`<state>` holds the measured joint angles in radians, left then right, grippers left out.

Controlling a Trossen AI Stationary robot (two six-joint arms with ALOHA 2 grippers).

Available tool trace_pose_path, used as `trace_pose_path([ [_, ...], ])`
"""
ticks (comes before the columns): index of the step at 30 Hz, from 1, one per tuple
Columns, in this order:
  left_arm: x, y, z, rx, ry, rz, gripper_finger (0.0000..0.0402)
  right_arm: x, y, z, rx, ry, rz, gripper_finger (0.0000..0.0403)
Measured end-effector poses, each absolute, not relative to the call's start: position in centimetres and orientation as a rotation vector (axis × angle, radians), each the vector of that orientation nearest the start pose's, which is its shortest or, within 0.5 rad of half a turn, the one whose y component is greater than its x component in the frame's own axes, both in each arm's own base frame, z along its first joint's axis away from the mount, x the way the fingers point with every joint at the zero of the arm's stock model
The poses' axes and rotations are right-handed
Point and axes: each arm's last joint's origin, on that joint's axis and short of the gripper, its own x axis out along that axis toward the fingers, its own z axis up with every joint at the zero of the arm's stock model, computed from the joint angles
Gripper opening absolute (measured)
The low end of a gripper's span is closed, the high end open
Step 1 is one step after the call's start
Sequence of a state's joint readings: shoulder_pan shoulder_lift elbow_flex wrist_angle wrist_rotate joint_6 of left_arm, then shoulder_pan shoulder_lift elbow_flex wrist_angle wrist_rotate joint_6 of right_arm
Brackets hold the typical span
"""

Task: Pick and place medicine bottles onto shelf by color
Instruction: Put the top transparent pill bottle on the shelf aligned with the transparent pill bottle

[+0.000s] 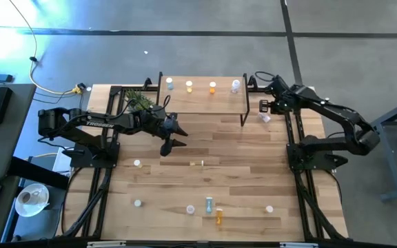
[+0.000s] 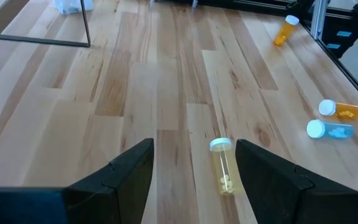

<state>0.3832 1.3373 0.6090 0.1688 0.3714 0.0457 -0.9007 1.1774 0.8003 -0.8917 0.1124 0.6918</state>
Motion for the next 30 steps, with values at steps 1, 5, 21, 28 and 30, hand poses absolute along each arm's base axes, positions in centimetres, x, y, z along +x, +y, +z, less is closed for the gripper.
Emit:
trace_pose_path([
  [1,24.69,8.82,19.18,-0.167,0.520,0.001,0.0216,12.11,-15.76,22.05,1.059,0.877,-1.273,0.0000],
  [5,24.69,8.82,19.18,-0.170,0.520,0.002,0.0216,12.51,-16.16,22.21,1.012,0.843,-1.216,0.0000],
  [21,24.69,8.82,19.18,-0.170,0.520,0.002,0.0216,12.77,-16.37,22.35,0.964,0.842,-1.153,0.0001],
  [28,24.69,8.82,19.18,-0.170,0.520,0.002,0.0216,12.80,-16.38,22.36,0.910,0.875,-1.100,0.0000],
  [30,24.69,8.82,19.18,-0.170,0.520,0.002,0.0216,12.81,-16.38,22.37,0.887,0.888,-1.081,0.0000],
])
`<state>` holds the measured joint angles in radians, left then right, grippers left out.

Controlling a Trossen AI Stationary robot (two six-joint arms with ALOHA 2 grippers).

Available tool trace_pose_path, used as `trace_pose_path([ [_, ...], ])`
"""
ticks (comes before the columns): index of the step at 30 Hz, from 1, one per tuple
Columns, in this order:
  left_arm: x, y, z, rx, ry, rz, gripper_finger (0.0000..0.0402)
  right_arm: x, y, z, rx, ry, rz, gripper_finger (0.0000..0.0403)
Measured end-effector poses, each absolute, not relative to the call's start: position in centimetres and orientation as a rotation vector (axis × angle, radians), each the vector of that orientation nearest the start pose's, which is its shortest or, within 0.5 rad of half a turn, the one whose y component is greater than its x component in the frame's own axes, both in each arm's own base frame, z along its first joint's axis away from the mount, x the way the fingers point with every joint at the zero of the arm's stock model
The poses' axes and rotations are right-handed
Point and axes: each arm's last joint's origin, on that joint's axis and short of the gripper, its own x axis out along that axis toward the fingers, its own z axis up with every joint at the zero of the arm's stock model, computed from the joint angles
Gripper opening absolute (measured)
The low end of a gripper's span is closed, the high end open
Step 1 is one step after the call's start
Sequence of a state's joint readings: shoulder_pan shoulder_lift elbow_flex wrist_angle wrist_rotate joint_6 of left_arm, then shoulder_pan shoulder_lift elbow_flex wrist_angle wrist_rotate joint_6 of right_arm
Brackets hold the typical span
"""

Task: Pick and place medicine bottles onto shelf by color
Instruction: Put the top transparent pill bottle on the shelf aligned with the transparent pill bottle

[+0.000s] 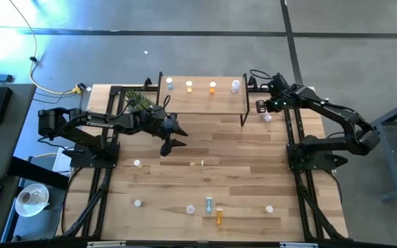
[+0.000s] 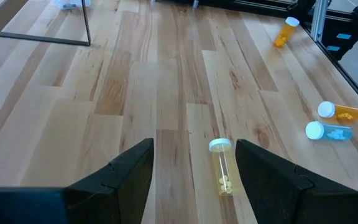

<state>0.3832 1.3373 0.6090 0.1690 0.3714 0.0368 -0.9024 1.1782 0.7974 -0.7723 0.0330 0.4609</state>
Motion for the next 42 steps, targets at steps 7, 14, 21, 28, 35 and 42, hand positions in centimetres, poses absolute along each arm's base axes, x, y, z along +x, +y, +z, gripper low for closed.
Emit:
trace_pose_path([
  [7,24.7,8.8,19.2,-0.170,0.520,0.002,0.0216,12.8,-16.3,22.3,0.924,0.877,-1.103,0.0037],
  [14,24.7,8.8,19.2,-0.170,0.520,0.002,0.0216,12.4,-15.9,21.0,1.031,0.858,-1.169,0.0133],
  [21,24.7,8.8,19.2,-0.169,0.518,0.002,0.0216,12.2,-15.5,19.3,1.065,0.868,-1.154,0.0199],
  [28,24.8,8.9,19.4,-0.161,0.499,0.002,0.0216,12.1,-15.6,18.9,1.019,0.858,-1.156,0.0220],
  [35,24.9,8.9,19.5,-0.112,0.482,-0.008,0.0216,11.8,-15.3,17.5,1.018,0.905,-1.186,0.0220],
  [42,24.9,8.9,19.5,-0.102,0.482,-0.010,0.0216,12.0,-15.5,15.5,1.015,0.921,-1.182,0.0220],
])
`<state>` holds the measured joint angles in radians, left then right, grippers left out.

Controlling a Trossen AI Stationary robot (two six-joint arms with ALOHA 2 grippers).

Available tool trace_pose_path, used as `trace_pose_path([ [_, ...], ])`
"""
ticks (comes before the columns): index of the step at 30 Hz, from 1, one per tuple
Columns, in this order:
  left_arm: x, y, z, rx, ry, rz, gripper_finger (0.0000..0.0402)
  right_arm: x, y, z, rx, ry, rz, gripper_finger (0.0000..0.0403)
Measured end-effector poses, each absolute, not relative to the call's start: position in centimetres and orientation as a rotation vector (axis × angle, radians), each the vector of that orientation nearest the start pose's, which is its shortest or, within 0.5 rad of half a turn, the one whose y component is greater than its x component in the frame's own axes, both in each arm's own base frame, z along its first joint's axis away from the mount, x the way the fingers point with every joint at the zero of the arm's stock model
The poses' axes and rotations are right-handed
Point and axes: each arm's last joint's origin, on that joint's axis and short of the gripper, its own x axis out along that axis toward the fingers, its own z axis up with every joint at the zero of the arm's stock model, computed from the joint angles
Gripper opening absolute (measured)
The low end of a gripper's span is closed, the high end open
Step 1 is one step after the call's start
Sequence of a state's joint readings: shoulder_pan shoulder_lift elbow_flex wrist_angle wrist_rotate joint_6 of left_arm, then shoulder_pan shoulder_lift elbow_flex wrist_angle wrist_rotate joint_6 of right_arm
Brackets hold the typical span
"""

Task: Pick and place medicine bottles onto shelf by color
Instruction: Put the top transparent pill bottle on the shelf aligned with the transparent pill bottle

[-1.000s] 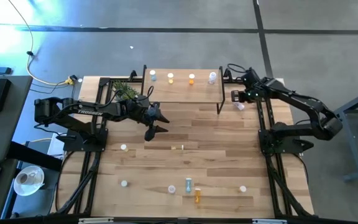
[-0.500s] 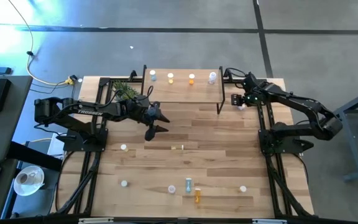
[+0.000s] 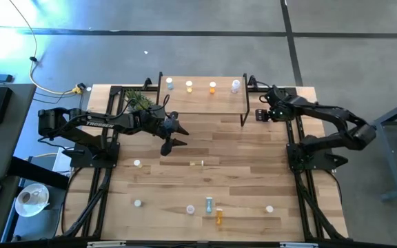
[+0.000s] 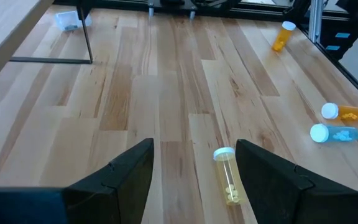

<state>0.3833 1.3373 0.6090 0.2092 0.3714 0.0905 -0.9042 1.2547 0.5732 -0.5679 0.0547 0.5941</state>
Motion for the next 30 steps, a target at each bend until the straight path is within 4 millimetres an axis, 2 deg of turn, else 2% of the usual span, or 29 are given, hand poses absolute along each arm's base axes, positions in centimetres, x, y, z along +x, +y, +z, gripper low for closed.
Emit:
trace_pose_path([
  [12,24.9,8.9,19.5,-0.103,0.483,-0.010,0.0216,13.0,-16.9,13.0,0.975,1.000,-1.174,0.0219],
  [15,24.9,8.9,19.5,-0.103,0.484,-0.010,0.0216,13.0,-16.9,12.7,0.979,1.022,-1.178,0.0205],
  [22,24.9,8.9,19.5,-0.103,0.484,-0.010,0.0216,12.9,-16.8,12.7,0.950,1.049,-1.160,0.0122],
  [30,24.9,8.9,19.5,-0.104,0.484,-0.010,0.0216,12.5,-16.0,14.3,0.943,0.999,-1.116,0.0123],
])
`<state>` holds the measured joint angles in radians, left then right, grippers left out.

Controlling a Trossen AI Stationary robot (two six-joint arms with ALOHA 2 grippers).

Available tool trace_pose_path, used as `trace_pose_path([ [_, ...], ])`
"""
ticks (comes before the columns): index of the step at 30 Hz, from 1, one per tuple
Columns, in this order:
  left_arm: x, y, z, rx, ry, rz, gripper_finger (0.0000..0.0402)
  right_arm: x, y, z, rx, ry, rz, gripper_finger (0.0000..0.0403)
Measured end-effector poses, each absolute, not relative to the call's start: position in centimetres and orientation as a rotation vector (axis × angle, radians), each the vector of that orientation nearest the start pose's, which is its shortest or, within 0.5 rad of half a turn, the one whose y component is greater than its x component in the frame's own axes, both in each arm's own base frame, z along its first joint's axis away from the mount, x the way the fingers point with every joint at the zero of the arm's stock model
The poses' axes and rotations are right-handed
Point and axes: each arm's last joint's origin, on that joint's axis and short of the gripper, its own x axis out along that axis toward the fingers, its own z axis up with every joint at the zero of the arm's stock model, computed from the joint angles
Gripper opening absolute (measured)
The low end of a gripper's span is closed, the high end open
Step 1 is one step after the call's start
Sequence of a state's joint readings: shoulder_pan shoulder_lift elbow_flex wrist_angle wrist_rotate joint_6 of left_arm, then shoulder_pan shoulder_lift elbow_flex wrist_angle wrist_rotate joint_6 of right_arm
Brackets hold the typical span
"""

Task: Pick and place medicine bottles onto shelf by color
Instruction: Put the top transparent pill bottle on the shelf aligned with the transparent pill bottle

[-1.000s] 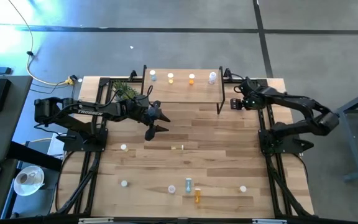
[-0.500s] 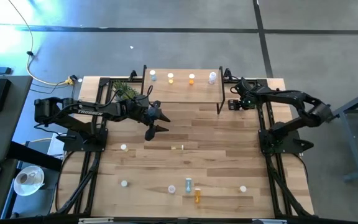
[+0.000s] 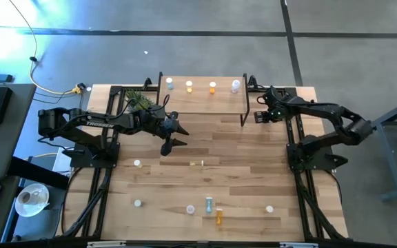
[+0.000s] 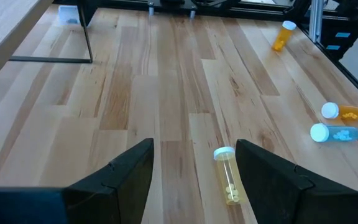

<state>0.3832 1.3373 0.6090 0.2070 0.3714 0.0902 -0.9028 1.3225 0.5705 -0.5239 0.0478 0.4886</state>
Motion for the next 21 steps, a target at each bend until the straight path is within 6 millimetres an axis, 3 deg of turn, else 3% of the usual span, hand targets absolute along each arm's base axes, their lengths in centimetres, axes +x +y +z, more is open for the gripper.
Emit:
trace_pose_path([
  [21,25.3,9.1,20.4,-0.178,0.388,0.016,0.0216,11.5,-11.0,21.7,0.777,0.668,-0.925,0.0123],
])
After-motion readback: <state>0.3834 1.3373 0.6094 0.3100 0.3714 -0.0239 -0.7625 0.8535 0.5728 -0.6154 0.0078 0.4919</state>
